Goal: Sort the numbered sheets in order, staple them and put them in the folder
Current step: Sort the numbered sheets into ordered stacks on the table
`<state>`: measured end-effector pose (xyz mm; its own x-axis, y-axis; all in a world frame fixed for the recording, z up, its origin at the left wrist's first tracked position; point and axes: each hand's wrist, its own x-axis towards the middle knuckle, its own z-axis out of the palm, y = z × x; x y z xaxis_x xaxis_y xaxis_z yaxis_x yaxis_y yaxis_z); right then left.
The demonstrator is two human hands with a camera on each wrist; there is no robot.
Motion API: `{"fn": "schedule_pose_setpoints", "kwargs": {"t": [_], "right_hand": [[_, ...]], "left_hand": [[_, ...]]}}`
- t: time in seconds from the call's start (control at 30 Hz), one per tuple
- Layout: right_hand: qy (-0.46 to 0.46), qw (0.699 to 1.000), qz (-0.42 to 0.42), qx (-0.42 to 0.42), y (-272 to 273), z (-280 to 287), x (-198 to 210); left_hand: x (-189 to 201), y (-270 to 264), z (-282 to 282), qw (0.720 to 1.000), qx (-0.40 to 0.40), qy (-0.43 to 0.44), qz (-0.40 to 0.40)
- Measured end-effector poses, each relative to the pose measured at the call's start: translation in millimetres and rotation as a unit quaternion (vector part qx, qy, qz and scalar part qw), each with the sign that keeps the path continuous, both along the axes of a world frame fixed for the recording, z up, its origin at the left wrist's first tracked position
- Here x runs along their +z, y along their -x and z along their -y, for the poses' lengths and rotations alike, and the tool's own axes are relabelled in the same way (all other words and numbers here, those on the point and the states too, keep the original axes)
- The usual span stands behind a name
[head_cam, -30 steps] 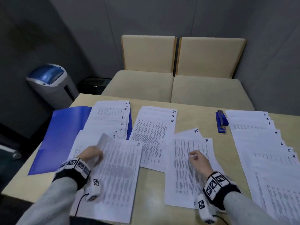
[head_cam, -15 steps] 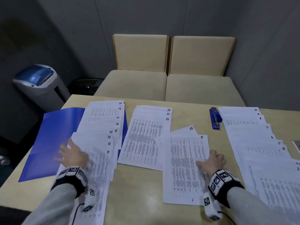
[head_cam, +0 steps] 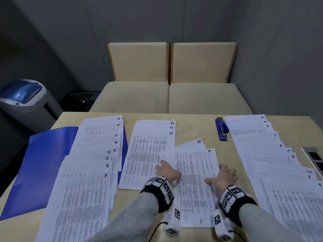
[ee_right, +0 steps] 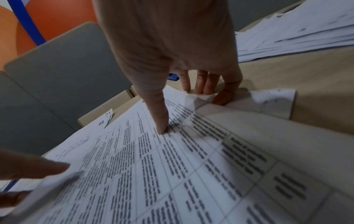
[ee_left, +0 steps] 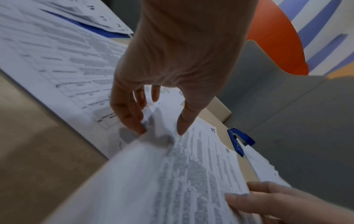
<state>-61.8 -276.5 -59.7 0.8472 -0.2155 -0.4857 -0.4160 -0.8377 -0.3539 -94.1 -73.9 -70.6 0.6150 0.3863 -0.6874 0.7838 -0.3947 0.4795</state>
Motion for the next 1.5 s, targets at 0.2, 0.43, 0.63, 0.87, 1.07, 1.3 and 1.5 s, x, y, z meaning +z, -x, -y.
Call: {"fn": "schedule_pose_setpoints", "kwargs": {"t": [0.2, 0.43, 0.63, 0.87, 1.07, 1.3, 1.5], "right_hand": [[-0.066, 0.996, 0.006, -0.059, -6, 6, -1], [-0.053, 0.995, 0.008, -0.082, -16, 10, -2], [0.027, 1.000, 0.003, 0.012, -9, -7, -4], [-0.040, 0.999, -0.023, 0.018, -17, -8, -3], [-0.146, 0.988, -0.019, 0.039, -30, 12, 5], [-0.197, 0.961, 0.125, -0.151, -48, 38, 20], [-0.236, 0.918, 0.176, -0.265, -43, 32, 10]], "left_hand": [[8, -4, -4, 0.995, -0.010, 0.018, 0.093], [18, -2, -85, 0.989, -0.014, -0.043, 0.141], [13, 7, -141, 0.987, -0.009, -0.150, 0.054], [13, 0, -147, 0.981, -0.034, -0.191, 0.029], [14, -12, -136, 0.960, 0.001, -0.275, 0.050], [15, -39, -146, 0.964, 0.022, -0.258, -0.056], [7, -53, -164, 0.976, 0.046, -0.185, -0.102]]}}
